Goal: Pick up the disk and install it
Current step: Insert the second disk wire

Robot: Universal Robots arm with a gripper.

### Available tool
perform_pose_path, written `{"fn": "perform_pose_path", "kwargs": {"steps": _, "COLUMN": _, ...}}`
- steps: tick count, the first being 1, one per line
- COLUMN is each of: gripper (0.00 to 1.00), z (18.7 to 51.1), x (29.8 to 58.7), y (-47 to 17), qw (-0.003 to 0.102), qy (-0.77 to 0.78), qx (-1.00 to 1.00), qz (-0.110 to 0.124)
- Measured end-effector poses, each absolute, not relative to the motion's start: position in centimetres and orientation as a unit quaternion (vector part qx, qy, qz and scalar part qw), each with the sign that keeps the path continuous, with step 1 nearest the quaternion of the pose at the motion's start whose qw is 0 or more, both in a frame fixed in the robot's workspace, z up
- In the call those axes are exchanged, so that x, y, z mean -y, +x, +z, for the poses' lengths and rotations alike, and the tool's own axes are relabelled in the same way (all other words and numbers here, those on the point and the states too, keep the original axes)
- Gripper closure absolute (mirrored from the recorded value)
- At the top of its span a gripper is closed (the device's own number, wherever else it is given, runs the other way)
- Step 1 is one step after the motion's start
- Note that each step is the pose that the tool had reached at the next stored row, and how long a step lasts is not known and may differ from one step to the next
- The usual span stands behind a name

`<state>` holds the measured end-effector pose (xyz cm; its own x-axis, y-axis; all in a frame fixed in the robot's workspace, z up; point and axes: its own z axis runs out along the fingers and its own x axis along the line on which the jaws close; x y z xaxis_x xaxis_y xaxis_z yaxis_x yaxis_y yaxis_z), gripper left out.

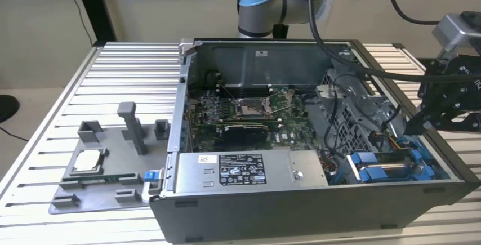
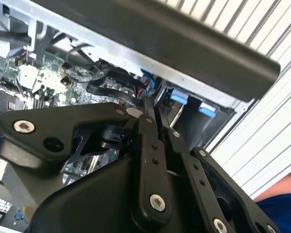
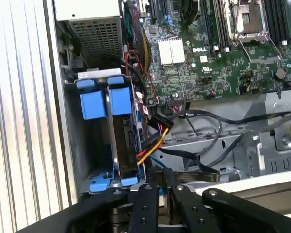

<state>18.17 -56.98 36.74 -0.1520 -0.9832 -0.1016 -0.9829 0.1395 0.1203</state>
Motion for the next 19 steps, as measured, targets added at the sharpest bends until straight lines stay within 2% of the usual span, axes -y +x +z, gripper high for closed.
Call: {"fn": "perform_pose_path", "kwargs": {"steps": 19, "gripper": 1.0, "z": 36.1, "x": 59.1, "y": 14.7, "qw": -0.011, "qy": 0.663, "qx": 0.745, "qz": -0.069}}
